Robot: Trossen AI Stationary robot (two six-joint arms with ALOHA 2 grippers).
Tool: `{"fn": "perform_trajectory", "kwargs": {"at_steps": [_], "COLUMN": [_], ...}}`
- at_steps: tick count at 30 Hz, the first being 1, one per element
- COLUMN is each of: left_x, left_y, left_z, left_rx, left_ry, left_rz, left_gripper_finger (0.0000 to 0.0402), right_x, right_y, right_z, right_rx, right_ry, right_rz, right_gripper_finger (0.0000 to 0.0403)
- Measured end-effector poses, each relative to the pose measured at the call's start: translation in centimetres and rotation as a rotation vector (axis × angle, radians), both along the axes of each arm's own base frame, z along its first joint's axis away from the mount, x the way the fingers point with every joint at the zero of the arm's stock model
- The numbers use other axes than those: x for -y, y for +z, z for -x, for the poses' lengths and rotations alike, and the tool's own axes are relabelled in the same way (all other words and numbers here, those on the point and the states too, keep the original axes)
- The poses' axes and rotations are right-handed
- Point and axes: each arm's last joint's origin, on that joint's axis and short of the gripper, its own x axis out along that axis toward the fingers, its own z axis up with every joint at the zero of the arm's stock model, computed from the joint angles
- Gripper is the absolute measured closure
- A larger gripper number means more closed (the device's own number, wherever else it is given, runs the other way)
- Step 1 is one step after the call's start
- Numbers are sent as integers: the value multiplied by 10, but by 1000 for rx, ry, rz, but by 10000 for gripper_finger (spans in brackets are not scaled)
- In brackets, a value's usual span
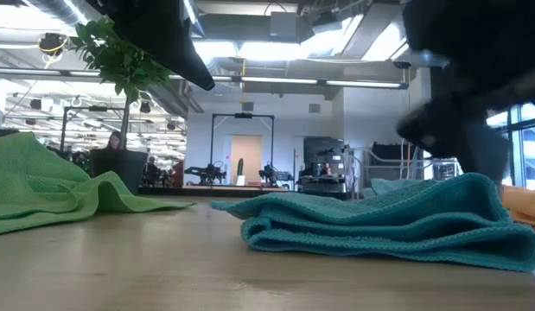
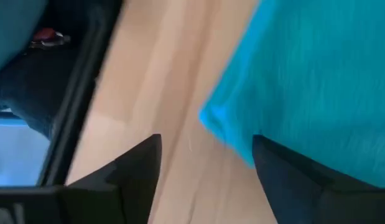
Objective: Fold microfiber towels
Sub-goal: Put the folded blue Fold the blue microfiber towel into the transparent bin
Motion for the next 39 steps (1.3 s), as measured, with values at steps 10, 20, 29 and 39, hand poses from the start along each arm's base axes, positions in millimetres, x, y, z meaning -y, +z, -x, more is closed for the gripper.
{"fn": "perform_trajectory", "kwargs": {"at_steps": [10,20,29,39], "left_x": [14,36,37,38], "left_y": [-15,-74,-101,-102], "left_z": [-25,-58,-65,-67], "left_rx": [96,75,43,60], "left_ry": [-75,-303,-298,-295], "left_rz": [99,166,189,196], "left_gripper_finger": [292,292,292,292], "right_x": [6,18,38,94], "right_y": [18,1,19,-20], "right_z": [-11,0,-11,-20], "right_rx": [108,28,76,-203], "right_ry": [-213,-438,-528,-528], "right_rz": [300,334,320,-105], "right_gripper_finger": [198,218,173,94]}}
